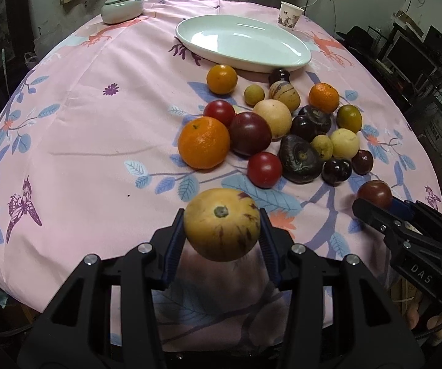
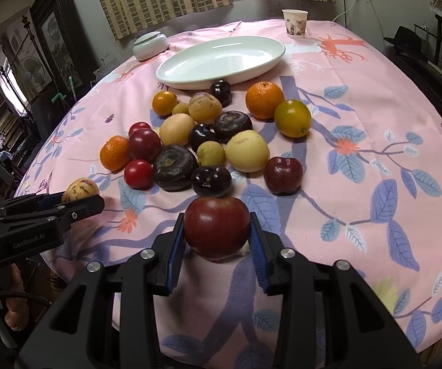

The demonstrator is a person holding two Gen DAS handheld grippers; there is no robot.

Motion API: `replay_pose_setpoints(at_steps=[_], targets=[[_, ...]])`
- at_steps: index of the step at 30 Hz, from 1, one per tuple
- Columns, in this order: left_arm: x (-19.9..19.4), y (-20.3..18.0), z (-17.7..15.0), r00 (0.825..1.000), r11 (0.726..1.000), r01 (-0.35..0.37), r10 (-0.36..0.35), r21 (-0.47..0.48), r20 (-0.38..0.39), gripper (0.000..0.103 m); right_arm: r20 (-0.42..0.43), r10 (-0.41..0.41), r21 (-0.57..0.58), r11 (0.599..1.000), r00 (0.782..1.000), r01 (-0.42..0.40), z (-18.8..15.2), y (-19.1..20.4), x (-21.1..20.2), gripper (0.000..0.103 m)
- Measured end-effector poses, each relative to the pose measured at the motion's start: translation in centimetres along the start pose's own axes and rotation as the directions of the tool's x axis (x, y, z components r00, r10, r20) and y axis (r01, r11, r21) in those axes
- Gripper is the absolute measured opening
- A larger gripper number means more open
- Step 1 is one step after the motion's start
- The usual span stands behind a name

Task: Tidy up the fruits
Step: 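Carry both fruits onto the white plate and open both grippers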

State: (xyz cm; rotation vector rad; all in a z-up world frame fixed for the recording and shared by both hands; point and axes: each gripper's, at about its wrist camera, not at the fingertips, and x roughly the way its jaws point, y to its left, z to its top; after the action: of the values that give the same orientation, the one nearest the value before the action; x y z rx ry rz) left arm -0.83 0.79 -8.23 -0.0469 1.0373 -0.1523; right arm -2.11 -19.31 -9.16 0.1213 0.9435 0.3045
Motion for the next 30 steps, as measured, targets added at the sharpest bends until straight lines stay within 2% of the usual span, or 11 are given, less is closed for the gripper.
replay_pose_setpoints(at_steps=[7,10,14,18,21,25,27,30], targets=[[-0.3,-0.8,2.4,1.0,0.999,0.004,-0.005,0.048,0.008,0.046,0.016,0.027,-0.021,0.999,1.0,-0.026,2.3,0.7,-0.2,0.04],[-0.7,-0.8,4.2,1.0,0.998,0.001,-0.002,0.057,0.02,0.046,0.039,0.04,-0.051,0.998,0.998,-0.038,4.2,1.5,-0.9,0.04],[-2.2,-0.8,8.7,0.997,0.996,-0.023,0.017,0.082,0.08,0.046,0.074,0.041,-0.111,0.993,0.996,-0.033,8.5,2.3,-2.0,0.04],[-2.3,-1.0,15.4,0.993,0.993,-0.031,0.017,0.118,0.115,0.046,0.107,0.015,-0.149,0.989,0.994,0.001,13.9,2.4,-1.5,0.04],[-0.6,-1.2,20.5,0.992,0.991,-0.047,0.031,0.129,0.124,0.046,0.082,-0.03,-0.151,0.988,0.996,0.042,18.8,1.5,1.6,0.04],[4.1,-0.7,26.1,0.993,0.993,-0.079,0.07,0.087,0.1,0.046,-0.002,-0.043,-0.101,0.994,0.999,0.042,24.3,-0.8,7.5,0.04],[7.2,-0.4,28.2,0.995,0.993,-0.086,0.081,0.081,0.061,0.047,-0.051,-0.062,-0.092,0.994,0.997,0.057,26.4,-1.7,11.0,0.04],[12.4,0.2,30.3,0.996,0.995,-0.077,0.079,0.057,-0.044,0.047,-0.126,-0.075,-0.079,0.995,0.989,0.065,28.4,-3.4,16.2,0.039]])
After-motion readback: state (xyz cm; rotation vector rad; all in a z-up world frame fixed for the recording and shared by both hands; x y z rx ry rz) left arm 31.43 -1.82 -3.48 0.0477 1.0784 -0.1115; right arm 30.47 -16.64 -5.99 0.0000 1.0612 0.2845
